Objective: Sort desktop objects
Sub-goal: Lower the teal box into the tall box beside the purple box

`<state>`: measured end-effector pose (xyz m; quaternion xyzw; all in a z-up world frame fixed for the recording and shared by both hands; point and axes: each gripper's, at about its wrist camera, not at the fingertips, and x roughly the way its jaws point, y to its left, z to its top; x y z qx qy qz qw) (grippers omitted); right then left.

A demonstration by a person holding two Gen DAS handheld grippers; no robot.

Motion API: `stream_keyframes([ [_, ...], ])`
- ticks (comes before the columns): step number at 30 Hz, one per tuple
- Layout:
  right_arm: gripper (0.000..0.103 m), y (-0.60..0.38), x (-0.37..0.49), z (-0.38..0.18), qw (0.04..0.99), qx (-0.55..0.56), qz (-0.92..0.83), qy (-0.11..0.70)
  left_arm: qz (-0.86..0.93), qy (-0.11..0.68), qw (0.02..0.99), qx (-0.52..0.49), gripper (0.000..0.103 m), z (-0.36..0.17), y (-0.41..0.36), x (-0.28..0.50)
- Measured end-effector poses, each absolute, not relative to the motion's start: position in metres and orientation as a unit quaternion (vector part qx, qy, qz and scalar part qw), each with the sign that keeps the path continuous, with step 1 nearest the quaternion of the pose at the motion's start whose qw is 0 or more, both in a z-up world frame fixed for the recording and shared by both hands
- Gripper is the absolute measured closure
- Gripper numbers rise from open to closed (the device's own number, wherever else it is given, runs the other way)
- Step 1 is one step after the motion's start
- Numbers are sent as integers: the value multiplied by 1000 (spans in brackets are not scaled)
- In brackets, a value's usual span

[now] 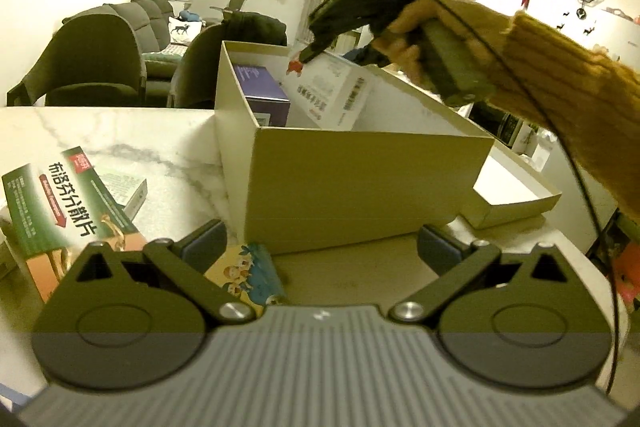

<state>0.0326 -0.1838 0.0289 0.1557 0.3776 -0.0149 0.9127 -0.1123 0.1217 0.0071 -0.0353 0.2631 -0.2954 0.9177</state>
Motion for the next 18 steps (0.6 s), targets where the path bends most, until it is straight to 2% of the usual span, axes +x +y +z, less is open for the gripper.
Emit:
stream_keyframes([
  [12, 62, -180, 61, 0, 901, 216, -55, 371, -291, 269, 918, -32, 0, 5, 123, -114],
  [18, 55, -188, 65, -12, 887, 264, -45, 376, -290, 269, 918, -33, 0, 5, 125, -117],
])
